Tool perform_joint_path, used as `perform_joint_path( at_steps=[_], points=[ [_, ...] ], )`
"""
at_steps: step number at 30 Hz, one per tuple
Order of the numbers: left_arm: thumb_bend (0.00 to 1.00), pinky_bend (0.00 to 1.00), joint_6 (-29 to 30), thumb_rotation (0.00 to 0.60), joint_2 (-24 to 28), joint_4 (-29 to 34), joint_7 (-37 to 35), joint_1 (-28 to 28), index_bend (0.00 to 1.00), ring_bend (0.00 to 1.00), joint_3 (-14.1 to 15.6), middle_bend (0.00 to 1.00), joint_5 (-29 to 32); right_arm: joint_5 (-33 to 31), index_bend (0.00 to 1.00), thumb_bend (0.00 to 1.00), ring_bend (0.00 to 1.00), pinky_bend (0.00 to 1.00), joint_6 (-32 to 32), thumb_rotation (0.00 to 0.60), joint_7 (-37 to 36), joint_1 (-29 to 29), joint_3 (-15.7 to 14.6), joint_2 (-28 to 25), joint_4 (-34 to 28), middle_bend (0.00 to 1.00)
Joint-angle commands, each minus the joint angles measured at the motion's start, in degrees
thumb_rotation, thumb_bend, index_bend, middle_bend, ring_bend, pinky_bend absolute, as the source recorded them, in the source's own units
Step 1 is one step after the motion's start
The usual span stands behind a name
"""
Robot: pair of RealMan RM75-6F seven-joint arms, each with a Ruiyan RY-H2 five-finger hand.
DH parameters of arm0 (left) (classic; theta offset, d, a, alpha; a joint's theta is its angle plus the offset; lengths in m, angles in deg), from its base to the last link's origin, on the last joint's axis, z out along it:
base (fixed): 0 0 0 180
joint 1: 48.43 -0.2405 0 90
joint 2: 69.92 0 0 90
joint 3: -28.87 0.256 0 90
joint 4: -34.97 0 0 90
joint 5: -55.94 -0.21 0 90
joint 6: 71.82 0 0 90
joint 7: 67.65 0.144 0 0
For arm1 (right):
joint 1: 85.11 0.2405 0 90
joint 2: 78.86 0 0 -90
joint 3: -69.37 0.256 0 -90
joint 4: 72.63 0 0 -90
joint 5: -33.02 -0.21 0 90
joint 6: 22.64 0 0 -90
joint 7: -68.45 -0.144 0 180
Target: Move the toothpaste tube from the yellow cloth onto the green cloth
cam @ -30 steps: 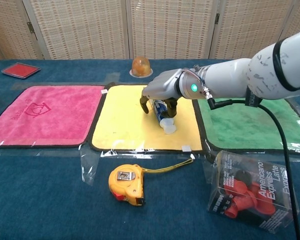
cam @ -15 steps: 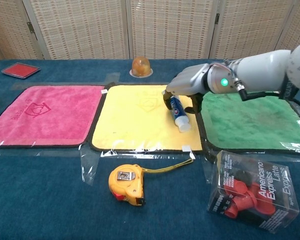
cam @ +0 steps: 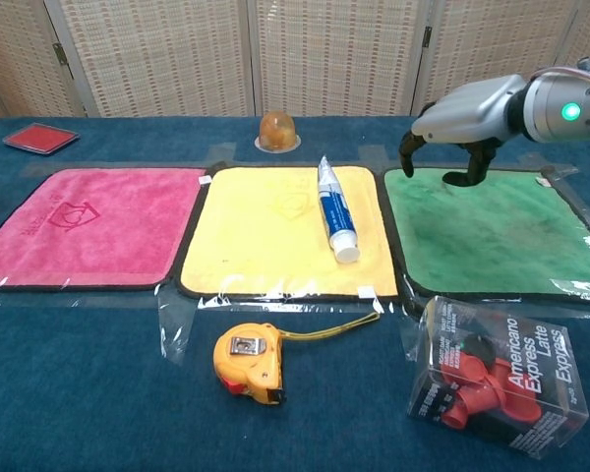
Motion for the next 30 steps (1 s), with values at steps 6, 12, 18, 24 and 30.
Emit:
perform_joint_path(
  at_steps=[6, 12, 18, 24, 30],
  points=[
    [0.59, 0.0, 0.64, 0.6, 0.41, 0.55, 0.41, -0.45, 0.27, 0.08, 0.11, 0.12, 0.1, 1.49, 0.28, 0.55, 0.15, 0.0, -1.61, 0.6, -0.17, 2.12, 4.52, 8.47, 4.2, 0.18],
    [0.59, 0.0, 0.89, 0.6, 0.6, 0.77, 0.6, -0.78, 0.27, 0.08, 0.29, 0.12, 0.19, -1.6, 0.28, 0.55, 0.13, 0.0, -3.65, 0.6, 1.81, 4.43, 6.11, 15.46, 10.36, 0.15],
    [0.59, 0.0, 1.03, 0.6, 0.67, 0.91, 0.78, -0.95, 0.27, 0.08, 0.4, 0.12, 0.13, -5.13, 0.28, 0.55, 0.13, 0.0, -4.76, 0.6, 4.72, 5.8, 5.81, 19.03, 14.86, 0.15],
    [0.59, 0.0, 1.11, 0.6, 0.65, 0.97, 0.88, -1.05, 0.27, 0.08, 0.42, 0.12, 0.14, -6.44, 0.28, 0.55, 0.13, 0.0, -5.74, 0.6, 5.71, 5.87, 4.83, 20.32, 16.53, 0.15],
    [0.59, 0.0, 0.88, 0.6, 0.62, 0.89, 0.74, -0.92, 0.27, 0.08, 0.4, 0.12, 0.07, -6.71, 0.28, 0.55, 0.12, 0.0, -5.98, 0.6, 5.85, 5.15, 3.73, 19.2, 16.11, 0.15]
  ],
)
